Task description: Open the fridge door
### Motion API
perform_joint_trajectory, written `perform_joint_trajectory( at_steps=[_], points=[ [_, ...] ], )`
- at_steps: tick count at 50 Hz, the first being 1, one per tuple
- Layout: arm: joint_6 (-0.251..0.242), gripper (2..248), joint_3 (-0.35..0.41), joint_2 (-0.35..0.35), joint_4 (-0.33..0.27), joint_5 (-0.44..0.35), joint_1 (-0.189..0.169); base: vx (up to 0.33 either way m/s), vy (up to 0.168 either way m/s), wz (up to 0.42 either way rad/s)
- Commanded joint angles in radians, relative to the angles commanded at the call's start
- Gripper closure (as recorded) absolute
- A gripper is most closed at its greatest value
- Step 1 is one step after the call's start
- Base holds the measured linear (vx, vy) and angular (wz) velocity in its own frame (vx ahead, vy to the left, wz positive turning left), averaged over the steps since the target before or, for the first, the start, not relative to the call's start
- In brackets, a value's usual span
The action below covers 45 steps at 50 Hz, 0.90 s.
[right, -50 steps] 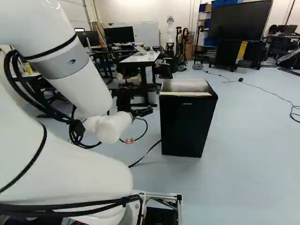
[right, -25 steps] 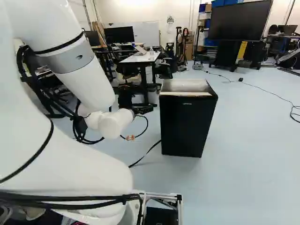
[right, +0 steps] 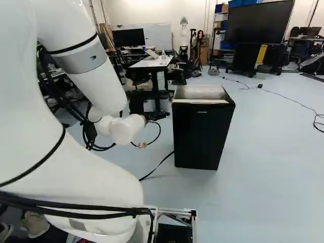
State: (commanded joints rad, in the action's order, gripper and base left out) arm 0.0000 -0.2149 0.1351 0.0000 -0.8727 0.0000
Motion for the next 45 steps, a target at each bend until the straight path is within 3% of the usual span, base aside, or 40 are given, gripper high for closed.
perform_joint_trajectory(
  at_steps=[20, 45],
  points=[
    [0.0, 3, -0.06, -0.086, 0.018, 0.0, -0.003, 0.0, 0.0, 0.0],
    [0.0, 3, -0.132, -0.224, 0.099, 0.0, -0.01, 0.0, 0.0, 0.0]
  ],
)
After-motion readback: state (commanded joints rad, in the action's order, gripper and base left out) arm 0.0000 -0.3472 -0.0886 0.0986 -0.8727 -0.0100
